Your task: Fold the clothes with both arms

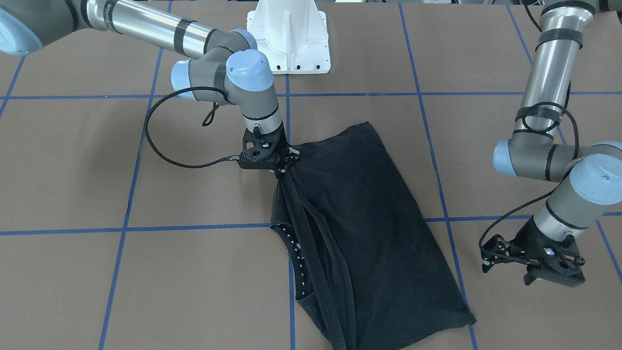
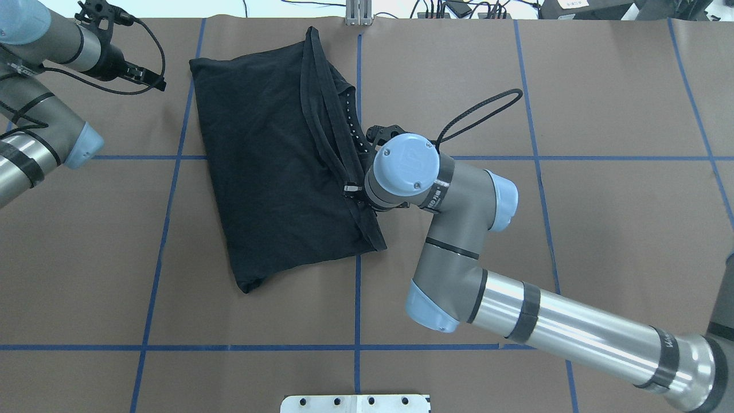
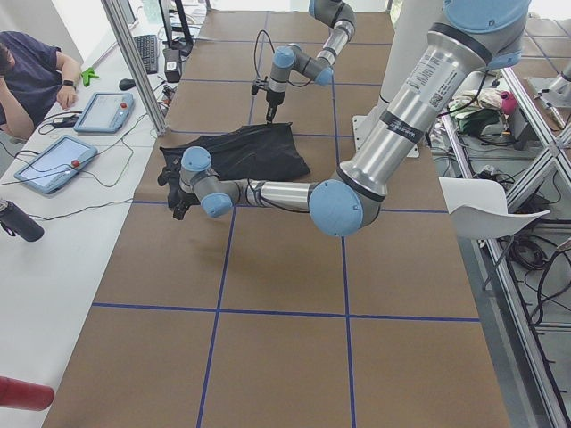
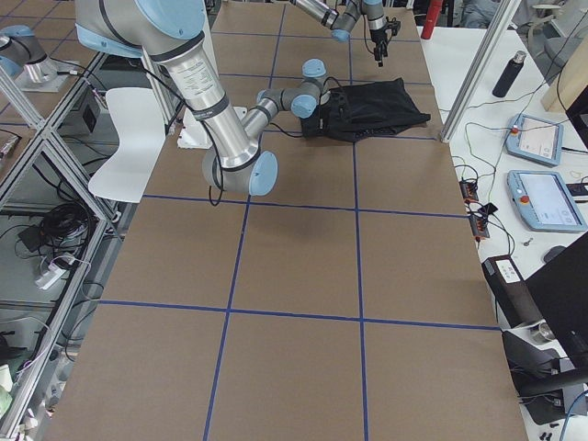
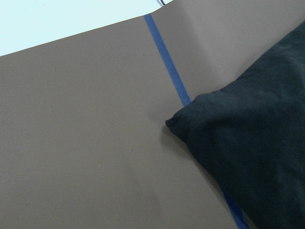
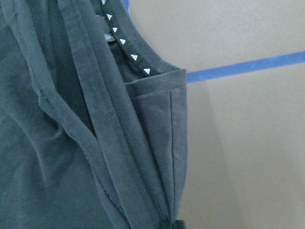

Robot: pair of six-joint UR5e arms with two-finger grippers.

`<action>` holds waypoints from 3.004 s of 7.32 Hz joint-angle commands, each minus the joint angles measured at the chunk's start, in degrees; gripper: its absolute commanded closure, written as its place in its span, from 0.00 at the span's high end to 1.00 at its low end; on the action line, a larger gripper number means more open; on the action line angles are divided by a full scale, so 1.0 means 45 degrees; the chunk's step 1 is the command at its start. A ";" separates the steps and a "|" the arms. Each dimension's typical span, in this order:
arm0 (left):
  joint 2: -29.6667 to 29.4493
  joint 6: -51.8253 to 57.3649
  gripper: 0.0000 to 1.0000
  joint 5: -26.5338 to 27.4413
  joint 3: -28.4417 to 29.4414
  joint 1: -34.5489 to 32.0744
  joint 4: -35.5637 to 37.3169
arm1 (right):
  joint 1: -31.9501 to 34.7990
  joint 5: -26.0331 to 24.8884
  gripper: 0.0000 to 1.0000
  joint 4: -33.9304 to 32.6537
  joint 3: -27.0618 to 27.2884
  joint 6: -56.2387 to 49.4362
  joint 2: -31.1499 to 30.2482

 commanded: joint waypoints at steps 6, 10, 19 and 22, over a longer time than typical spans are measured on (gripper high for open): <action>0.0190 0.0000 1.00 0.0000 -0.0242 0.0039 0.0000 | -0.1397 -0.0439 0.00 -0.1102 0.3138 0.0350 -0.2002; 0.0190 0.0000 1.00 0.0000 -0.0242 0.0039 -0.0019 | -0.1361 -0.0889 1.00 -0.1141 0.2963 0.0117 -0.1885; 0.0288 -0.0078 1.00 -0.0019 -0.0359 0.0059 -0.0019 | 0.0400 -0.0966 1.00 -0.4753 -0.5063 -0.2775 0.5131; 0.0288 -0.0078 1.00 -0.0019 -0.0339 0.0059 -0.0019 | 0.0322 -0.1064 1.00 -0.5393 -0.7507 -0.4311 0.6416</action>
